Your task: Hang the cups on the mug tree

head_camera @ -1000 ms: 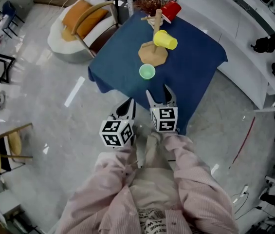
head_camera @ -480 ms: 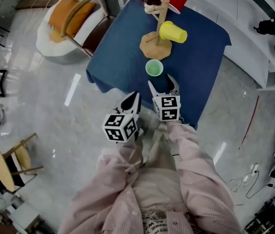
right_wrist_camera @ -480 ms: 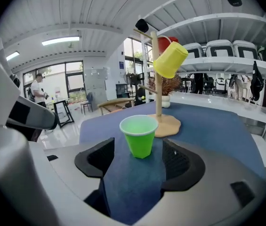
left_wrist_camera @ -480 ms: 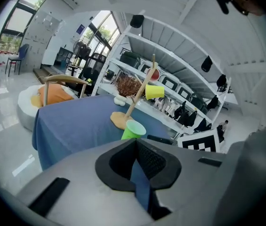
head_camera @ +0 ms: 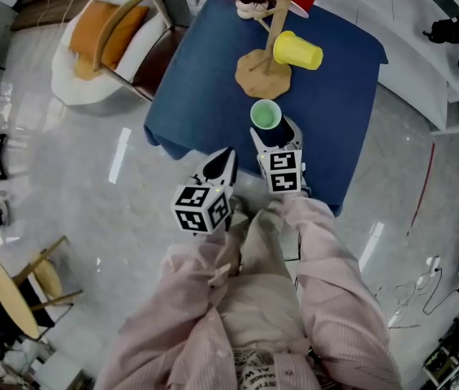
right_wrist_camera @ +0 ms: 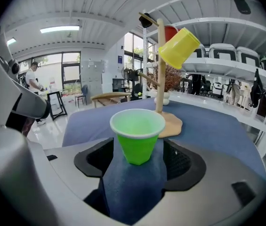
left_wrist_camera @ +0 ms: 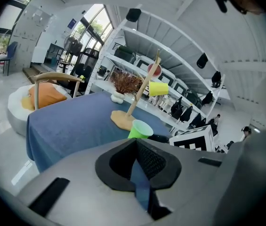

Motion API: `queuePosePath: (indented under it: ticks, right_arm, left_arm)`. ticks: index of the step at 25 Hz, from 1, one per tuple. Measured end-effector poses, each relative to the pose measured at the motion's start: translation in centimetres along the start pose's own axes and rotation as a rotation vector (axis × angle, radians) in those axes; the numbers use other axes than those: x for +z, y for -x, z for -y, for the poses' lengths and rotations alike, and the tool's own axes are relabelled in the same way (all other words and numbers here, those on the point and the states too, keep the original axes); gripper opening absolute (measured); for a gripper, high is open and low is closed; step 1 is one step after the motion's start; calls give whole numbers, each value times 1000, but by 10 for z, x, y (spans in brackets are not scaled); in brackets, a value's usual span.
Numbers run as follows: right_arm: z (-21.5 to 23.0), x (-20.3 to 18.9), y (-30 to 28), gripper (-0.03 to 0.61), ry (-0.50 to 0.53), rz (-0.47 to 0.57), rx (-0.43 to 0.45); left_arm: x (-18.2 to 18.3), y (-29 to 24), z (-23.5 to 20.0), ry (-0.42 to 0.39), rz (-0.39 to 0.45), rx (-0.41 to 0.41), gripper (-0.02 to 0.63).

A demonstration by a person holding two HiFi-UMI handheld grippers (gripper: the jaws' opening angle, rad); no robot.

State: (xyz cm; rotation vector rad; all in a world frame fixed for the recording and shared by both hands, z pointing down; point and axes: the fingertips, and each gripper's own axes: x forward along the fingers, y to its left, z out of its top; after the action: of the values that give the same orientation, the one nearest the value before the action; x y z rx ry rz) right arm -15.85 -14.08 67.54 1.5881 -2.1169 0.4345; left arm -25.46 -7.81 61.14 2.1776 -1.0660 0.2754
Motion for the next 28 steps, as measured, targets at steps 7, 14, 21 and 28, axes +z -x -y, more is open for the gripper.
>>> queuePosePath:
  ticks: [7,14,21,28]
  right_arm:
    - [-5,1,-11,291,-25,-7,7]
    - [0,-1,-15,285,-48,-30,9]
    - [-8,5,-4,281,-54,-30,66]
    - [-18,25,15,278,-51,-12,138]
  left_arm:
    - [3,-7,-6,21,6,23,-2]
    - [8,-13,-4,42,17,45,-2]
    - [10,-11,-5,48,29,77,-2]
    - [27,5,-3,51,71,109,-2]
